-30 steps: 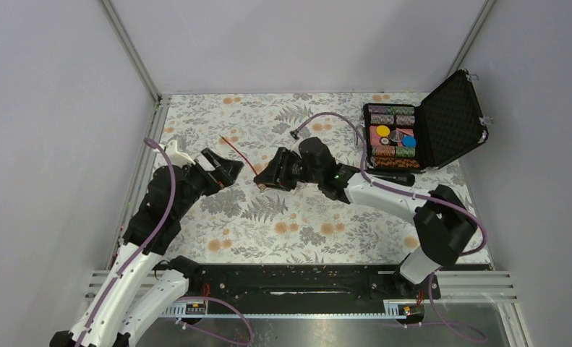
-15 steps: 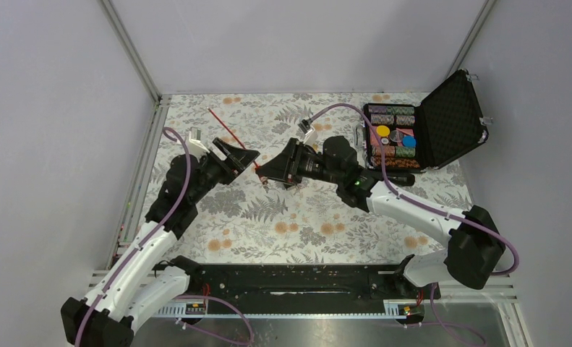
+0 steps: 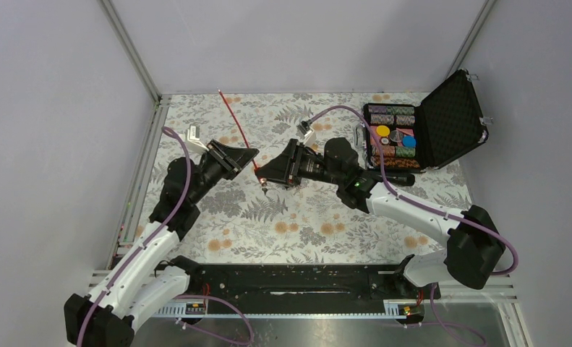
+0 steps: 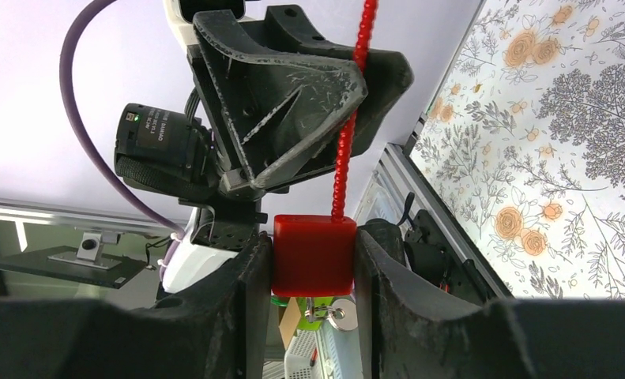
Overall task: Lock with the key
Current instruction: Lock the lock.
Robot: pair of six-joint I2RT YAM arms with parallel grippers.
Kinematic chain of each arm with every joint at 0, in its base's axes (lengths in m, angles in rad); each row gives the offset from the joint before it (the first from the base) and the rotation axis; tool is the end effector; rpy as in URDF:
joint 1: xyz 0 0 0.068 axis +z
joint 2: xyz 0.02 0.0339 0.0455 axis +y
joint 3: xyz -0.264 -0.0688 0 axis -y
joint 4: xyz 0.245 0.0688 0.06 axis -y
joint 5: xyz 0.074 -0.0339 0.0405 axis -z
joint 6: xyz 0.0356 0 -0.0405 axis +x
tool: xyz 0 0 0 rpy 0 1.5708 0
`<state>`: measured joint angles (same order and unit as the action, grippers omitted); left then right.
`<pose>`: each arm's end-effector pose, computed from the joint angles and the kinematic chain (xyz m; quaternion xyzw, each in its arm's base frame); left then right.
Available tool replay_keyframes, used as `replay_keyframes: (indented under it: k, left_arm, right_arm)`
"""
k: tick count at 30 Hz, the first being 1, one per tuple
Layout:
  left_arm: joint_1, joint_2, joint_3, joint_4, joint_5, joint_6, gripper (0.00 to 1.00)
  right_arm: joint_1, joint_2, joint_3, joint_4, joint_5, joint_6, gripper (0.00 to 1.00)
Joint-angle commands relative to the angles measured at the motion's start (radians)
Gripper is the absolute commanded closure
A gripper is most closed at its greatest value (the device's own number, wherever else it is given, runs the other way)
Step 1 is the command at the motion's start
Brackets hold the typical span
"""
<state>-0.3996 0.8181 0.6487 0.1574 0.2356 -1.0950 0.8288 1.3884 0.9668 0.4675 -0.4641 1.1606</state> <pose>0.1808 -0.0854 0.3227 -0.1630 0.6923 -0.5357 0.4552 0.2085 0.2510 0.3325 -0.0530 0.6904 0.6767 0.2502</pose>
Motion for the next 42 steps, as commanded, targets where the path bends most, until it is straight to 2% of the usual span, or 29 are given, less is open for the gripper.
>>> replay_keyframes:
  k: [1, 2, 3, 4, 7, 9, 11, 13, 16, 18, 22, 29, 35, 38, 42]
  left_arm:
    - [0.001, -0.02, 0.0, 0.151, 0.029, 0.063, 0.87]
    - [0.001, -0.018, 0.009, 0.15, 0.035, 0.081, 0.98]
    - [0.001, -0.019, 0.018, 0.147, 0.039, 0.107, 1.0]
    - [0.001, -0.019, 0.027, 0.141, 0.043, 0.129, 1.0]
    - [0.001, -0.029, 0.062, 0.082, 0.049, 0.215, 1.0]
    - [0.001, -0.042, 0.091, 0.021, 0.049, 0.287, 1.0]
    - [-0.001, -0.056, 0.119, -0.036, 0.047, 0.351, 1.0]
    - [-0.001, -0.061, 0.143, -0.078, 0.061, 0.401, 1.0]
    - [-0.001, -0.055, 0.173, -0.112, 0.116, 0.46, 1.0]
    - [-0.003, -0.048, 0.192, -0.131, 0.148, 0.487, 1.0]
    - [-0.021, -0.033, 0.216, -0.166, 0.174, 0.54, 1.0]
    - [-0.034, -0.028, 0.223, -0.179, 0.211, 0.57, 1.0]
    - [-0.036, -0.041, 0.221, -0.189, 0.199, 0.576, 1.0]
    - [-0.036, -0.044, 0.22, -0.19, 0.201, 0.576, 1.0]
    - [-0.036, -0.049, 0.228, -0.195, 0.201, 0.583, 1.0]
  right_arm:
    - [-0.005, -0.03, 0.036, 0.017, -0.024, -0.008, 0.85]
    - [-0.005, -0.034, 0.041, 0.0, -0.022, -0.019, 0.84]
    - [-0.005, -0.038, 0.047, -0.021, -0.018, -0.03, 0.82]
    - [-0.005, -0.041, 0.05, -0.046, -0.011, -0.041, 0.78]
    - [-0.005, -0.073, 0.05, -0.138, 0.037, -0.116, 0.43]
    - [-0.005, -0.117, 0.065, -0.254, 0.117, -0.223, 0.29]
    - [-0.005, -0.177, 0.084, -0.36, 0.221, -0.354, 0.2]
    - [-0.005, -0.221, 0.102, -0.411, 0.321, -0.442, 0.16]
    - [-0.005, -0.243, 0.142, -0.432, 0.377, -0.545, 0.16]
    - [-0.005, -0.231, 0.175, -0.418, 0.369, -0.584, 0.2]
    - [0.01, -0.176, 0.235, -0.359, 0.331, -0.608, 0.29]
    - [0.082, -0.045, 0.377, -0.371, 0.409, -0.678, 0.35]
    - [0.116, 0.045, 0.466, -0.419, 0.507, -0.668, 0.41]
    - [0.118, 0.082, 0.501, -0.444, 0.497, -0.653, 0.46]
    - [0.118, 0.121, 0.536, -0.462, 0.467, -0.626, 0.6]
